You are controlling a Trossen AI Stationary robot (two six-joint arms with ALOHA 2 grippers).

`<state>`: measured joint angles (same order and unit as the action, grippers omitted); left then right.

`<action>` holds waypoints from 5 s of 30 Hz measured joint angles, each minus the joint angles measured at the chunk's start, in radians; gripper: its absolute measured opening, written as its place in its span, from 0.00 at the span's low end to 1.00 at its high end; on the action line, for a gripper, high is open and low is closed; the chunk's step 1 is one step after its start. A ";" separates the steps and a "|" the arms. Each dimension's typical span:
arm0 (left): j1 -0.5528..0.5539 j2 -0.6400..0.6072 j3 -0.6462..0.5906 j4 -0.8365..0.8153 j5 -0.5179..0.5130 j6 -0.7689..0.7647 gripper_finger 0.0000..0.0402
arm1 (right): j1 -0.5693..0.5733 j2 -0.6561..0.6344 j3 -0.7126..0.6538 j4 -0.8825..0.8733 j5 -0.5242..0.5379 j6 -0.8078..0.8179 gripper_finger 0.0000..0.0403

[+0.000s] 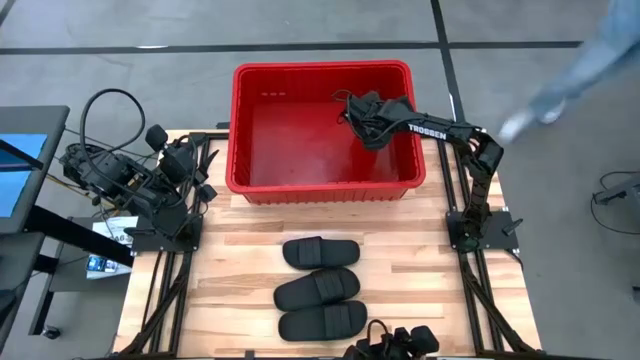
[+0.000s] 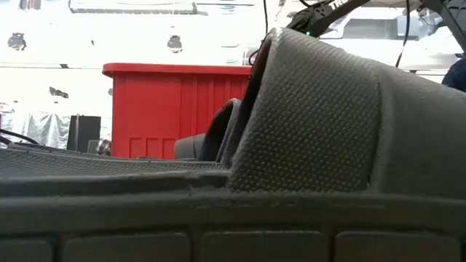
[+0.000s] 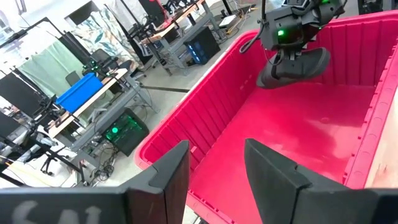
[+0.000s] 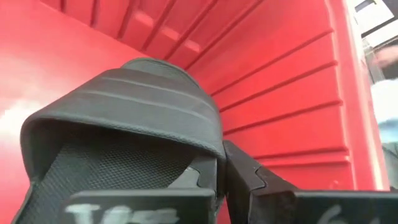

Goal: Pick and place slides into bin
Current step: Put the black slide into the container

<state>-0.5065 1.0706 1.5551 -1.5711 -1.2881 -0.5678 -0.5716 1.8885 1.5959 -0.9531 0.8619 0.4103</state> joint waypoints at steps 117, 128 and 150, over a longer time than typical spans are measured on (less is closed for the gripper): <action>-0.003 -0.042 -0.028 0.002 0.001 0.138 0.36 | 0.365 -0.004 0.649 -0.580 -0.054 -0.122 0.18; -0.119 -0.271 -0.347 0.333 0.114 0.277 0.36 | 0.656 -0.027 0.754 -0.619 -0.052 -0.123 0.18; -0.149 -0.455 -0.940 1.149 0.550 0.455 0.36 | 1.051 -0.025 0.753 -0.618 -0.105 -0.175 0.18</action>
<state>-0.6552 0.6154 0.6150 -0.4216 -0.7383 -0.1124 0.4798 1.8633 2.3493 -1.5711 0.7570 0.2348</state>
